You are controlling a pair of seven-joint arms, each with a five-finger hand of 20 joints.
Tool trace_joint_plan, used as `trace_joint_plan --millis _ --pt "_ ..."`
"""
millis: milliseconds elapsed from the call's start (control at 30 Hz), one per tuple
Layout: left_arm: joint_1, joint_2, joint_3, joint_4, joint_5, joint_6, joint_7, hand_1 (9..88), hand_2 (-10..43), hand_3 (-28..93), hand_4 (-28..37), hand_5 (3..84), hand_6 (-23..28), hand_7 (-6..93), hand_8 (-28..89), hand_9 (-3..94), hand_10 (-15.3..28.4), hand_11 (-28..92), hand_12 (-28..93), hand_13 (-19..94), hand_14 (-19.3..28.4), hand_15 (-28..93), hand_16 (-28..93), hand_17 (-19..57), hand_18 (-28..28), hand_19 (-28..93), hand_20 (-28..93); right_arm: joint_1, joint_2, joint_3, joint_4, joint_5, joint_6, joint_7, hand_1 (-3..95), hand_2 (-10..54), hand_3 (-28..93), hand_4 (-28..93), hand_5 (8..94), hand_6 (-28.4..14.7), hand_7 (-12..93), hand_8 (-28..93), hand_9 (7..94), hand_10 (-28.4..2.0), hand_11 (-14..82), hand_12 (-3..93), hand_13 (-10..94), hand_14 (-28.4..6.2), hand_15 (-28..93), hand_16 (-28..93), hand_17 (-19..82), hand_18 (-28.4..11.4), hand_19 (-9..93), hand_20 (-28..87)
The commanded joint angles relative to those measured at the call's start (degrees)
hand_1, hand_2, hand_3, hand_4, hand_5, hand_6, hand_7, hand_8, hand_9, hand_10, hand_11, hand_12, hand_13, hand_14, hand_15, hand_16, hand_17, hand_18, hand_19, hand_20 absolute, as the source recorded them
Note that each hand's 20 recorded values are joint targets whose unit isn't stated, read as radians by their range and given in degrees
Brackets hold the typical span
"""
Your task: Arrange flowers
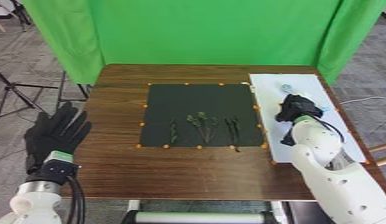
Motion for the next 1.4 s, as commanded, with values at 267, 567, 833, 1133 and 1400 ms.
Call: trace_joint_plan --millis 267,567,833,1133,1400 --pt "1.2 -0.34 -0.43 -0.68 -0.19 0.07 0.90 26.0 10.8 73 -28.3 39.6 6.6 14.3 -9 29.4 12.1 20 9 21 13.2 34 -9 -4.5 12.8 34 9 -1.8 1.1 -1.3 -8.8 -2.3 11.8 -5.5 58.1 -9.5 68 -28 75.0 0.8 36 8 87.4 -7.7 6.0 34.6 78 -6.0 53 34 43 -19.8 92 39" --pt "1.1 -0.37 -0.58 -0.43 0.32 -0.01 0.34 26.0 10.9 73 -28.3 39.6 6.6 14.3 -9 29.6 12.2 20 9 21 13.4 34 -9 -4.5 12.8 34 9 7.4 -4.1 -10.3 -8.2 7.0 10.8 -13.1 57.1 -9.5 69 -28 74.6 1.0 36 8 87.0 -7.6 5.9 35.0 77 -5.7 53 36 42 -18.9 93 40" --pt "-1.1 -0.16 0.96 0.71 0.74 0.08 -1.01 26.1 10.9 73 -28.3 39.7 6.6 14.2 -9 29.8 12.2 20 9 21 13.5 34 -9 -4.5 12.8 34 9 15.0 -11.6 -22.0 -2.5 3.3 9.8 -21.8 57.0 -9.5 69 -28 74.2 0.9 37 8 86.4 -7.5 5.8 34.8 76 -5.6 53 37 42 -18.6 92 40" --pt "-8.1 1.10 4.63 3.84 1.60 -1.67 -1.30 26.3 11.2 73 -28.3 39.7 6.4 13.3 -9 30.0 12.1 19 9 21 13.2 33 -9 -4.2 12.7 34 9 16.4 -16.6 -29.2 3.5 -7.0 10.1 -29.9 56.4 -9.2 69 -28 72.0 1.3 38 6 85.0 -7.0 5.5 34.4 75 -5.8 54 36 41 -18.8 91 40" --pt "-14.1 2.03 8.62 5.85 2.41 -2.04 -1.12 26.4 11.6 72 -28.3 38.6 5.8 11.9 -9 29.8 12.0 17 8 21 12.5 31 -9 -4.3 12.5 33 8 16.8 -19.8 -33.1 7.7 -12.4 10.3 -26.7 56.9 -8.6 68 -28 71.0 1.6 39 3 84.2 -6.7 5.4 33.4 75 -6.1 55 33 41 -19.0 91 41"
